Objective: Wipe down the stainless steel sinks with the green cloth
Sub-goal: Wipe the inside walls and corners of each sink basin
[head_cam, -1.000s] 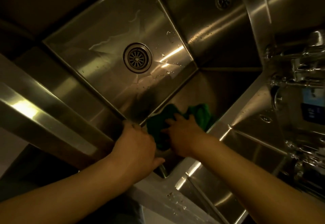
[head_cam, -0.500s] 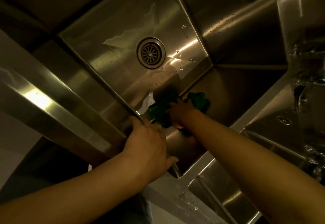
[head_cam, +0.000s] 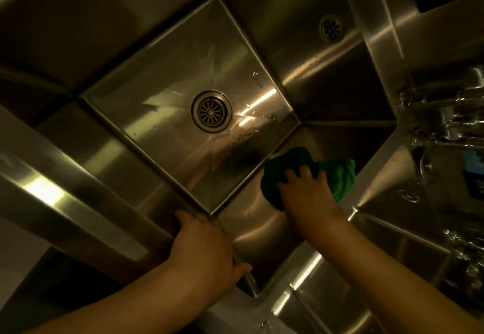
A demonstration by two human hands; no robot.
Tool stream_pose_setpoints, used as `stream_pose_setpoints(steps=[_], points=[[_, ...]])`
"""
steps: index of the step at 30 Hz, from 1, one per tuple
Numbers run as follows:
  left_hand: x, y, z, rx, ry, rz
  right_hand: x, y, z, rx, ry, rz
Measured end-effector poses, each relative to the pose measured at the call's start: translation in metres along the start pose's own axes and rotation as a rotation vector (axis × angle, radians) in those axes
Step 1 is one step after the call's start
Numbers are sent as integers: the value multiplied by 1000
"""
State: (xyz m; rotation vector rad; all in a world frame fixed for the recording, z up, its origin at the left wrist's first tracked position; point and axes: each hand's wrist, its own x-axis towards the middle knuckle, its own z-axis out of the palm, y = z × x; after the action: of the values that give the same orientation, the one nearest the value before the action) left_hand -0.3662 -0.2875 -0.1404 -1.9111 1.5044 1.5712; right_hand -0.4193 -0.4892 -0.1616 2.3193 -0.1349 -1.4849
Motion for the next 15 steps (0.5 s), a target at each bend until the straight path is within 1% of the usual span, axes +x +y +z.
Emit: stream_pose_setpoints(steps=[2, 3, 4, 7, 9, 11, 15], points=[[1, -5, -6, -34, 25, 21, 1, 2, -5, 24, 62, -17], [1, -9, -10, -39, 78, 40, 3, 4, -9, 33, 96, -33], [1, -16, -17, -38, 163, 58, 6, 7, -13, 37, 132, -57], [3, -47, -46, -38, 521, 103, 14, 21, -34, 48, 263, -133], [5, -72, -70, -5, 704, 126, 19, 32, -55, 54, 367, -161], [7, -96, -92, 39, 815, 139, 25, 42, -78, 69, 454, -192], [9, -136, -124, 141, 949, 125, 42, 61, -120, 57, 587, -234]])
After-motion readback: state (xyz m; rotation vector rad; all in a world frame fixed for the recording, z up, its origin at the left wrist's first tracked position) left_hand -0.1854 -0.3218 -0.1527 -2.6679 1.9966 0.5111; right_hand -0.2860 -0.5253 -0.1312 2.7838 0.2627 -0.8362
